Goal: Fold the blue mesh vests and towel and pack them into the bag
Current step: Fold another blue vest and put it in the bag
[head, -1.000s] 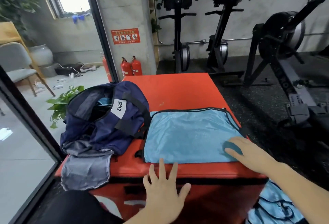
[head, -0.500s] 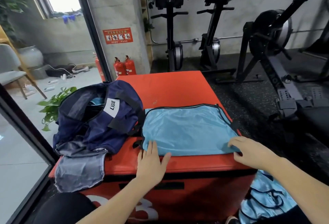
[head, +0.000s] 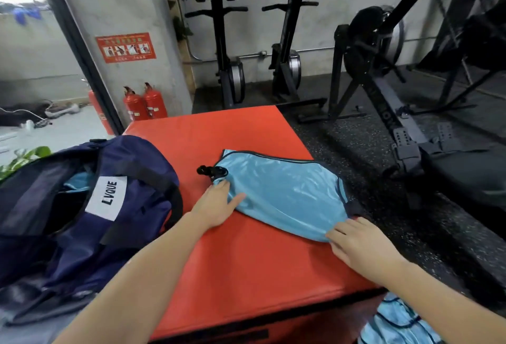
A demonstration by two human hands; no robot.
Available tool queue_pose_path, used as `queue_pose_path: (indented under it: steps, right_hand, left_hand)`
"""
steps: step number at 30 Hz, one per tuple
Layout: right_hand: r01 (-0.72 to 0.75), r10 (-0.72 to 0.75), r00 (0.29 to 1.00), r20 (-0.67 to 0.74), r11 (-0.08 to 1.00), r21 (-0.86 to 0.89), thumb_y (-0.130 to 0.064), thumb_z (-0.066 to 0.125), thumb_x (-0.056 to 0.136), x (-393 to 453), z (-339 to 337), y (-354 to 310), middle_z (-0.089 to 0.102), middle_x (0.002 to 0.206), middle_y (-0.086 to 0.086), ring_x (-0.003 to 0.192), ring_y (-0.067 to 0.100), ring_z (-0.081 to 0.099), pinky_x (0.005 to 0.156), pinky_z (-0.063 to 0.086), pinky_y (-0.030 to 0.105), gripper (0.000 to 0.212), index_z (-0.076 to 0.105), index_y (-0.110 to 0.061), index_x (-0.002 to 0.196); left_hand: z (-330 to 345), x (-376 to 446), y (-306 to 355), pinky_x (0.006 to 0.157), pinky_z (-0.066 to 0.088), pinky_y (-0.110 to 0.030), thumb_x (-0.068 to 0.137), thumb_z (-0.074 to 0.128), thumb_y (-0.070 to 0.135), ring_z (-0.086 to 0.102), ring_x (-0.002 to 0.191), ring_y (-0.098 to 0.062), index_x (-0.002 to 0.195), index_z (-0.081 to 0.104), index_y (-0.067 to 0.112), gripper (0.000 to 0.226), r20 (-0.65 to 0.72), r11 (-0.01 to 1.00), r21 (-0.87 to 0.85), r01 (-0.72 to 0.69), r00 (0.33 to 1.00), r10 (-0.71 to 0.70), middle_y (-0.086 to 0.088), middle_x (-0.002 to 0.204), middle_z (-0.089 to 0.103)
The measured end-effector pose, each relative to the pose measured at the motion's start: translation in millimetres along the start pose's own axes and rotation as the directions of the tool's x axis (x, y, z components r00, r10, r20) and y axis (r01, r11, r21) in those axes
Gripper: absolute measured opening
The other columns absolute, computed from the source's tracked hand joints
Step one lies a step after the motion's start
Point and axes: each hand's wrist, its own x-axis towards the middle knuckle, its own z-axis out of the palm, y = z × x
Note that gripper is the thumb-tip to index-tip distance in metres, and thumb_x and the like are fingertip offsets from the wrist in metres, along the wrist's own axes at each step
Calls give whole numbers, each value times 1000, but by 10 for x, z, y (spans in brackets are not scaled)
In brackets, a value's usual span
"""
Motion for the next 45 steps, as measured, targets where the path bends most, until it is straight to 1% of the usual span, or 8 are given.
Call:
queue_pose_path:
  steps: [7, 14, 20, 23, 26, 36, 41, 45]
  right_hand:
    - [-9, 8, 1000, 13, 998, 68, -29, 51, 86, 265, 102, -354, 52, 68, -7, 61, 18, 55, 53, 44, 33, 18, 63, -26, 72]
    - [-36, 14, 989, 149, 988, 149, -25, 76, 73, 444, 35, -677, 45, 64, -7, 49, 16, 51, 39, 39, 28, 18, 58, -25, 67]
    - [-94, 60, 958, 281, 989, 111, -29, 85, 63, 591, -179, -938, 45, 55, -7, 40, 14, 49, 40, 19, 25, 32, 54, -25, 54]
    - [-131, 70, 945, 319, 976, 175, -26, 63, 89, 689, -320, -1186, 61, 81, 3, 69, 27, 63, 55, 31, 31, 15, 64, -15, 79]
    - [-291, 108, 878, 466, 894, 341, -24, 47, 94, 773, -410, -1432, 64, 103, 13, 96, 36, 61, 70, 39, 35, 23, 65, -10, 99]
    - [-435, 4, 883, 469, 381, 816, -34, 74, 87, 670, -821, -1681, 74, 80, -12, 77, -2, 67, 79, 52, 18, 14, 74, -25, 99]
    - [-344, 35, 884, 466, 722, 600, -40, 78, 82, 268, -704, -828, 68, 84, -22, 85, -10, 62, 81, 44, 16, 18, 74, -29, 97]
    - [-296, -3, 828, 561, 847, 441, -68, 73, 67, -59, -694, -393, 64, 97, -17, 95, 2, 57, 90, 44, 24, 47, 72, -35, 100]
  left_hand:
    - [-190, 682, -173, 105, 41, -38, 97, 53, 47, 52, 128, -29, 139, 54, 14, 53, -36, 998, -44, -49, 998, 47, -10, 137, 58]
    - [-298, 728, -517, 102, 41, -30, 90, 63, 13, 62, 117, -27, 114, 73, 10, 26, -270, 908, -401, 124, 931, -247, -9, 120, 71]
    - [-207, 441, -446, 94, 37, -35, 86, 53, 1, 57, 107, -40, 105, 74, 7, 29, -291, 969, -230, 86, 944, -153, -18, 110, 65]
    - [-153, 78, -217, 99, 41, -35, 88, 53, 6, 53, 122, -39, 110, 74, 15, 31, -270, 977, -209, 45, 957, -101, -17, 129, 59]
    - [-164, -504, 74, 107, 34, -30, 90, 56, 3, 47, 135, -33, 114, 72, 13, 31, -202, 974, -214, -78, 979, 34, -22, 143, 51]
    - [-236, -1927, -115, 104, 36, -17, 89, 66, 12, 61, 116, -11, 107, 75, 24, 23, -206, 954, -289, -81, 978, 21, 5, 121, 69]
    - [-33, -2304, -347, 94, 38, -12, 80, 79, 40, 57, 104, -2, 106, 75, 30, 28, -130, 965, -232, -122, 987, 94, 22, 103, 64]
    - [119, -2379, -375, 99, 38, -21, 63, 52, 90, 49, 108, -1, 110, 71, 33, 77, -67, 967, -134, -218, 975, 211, 22, 107, 64]
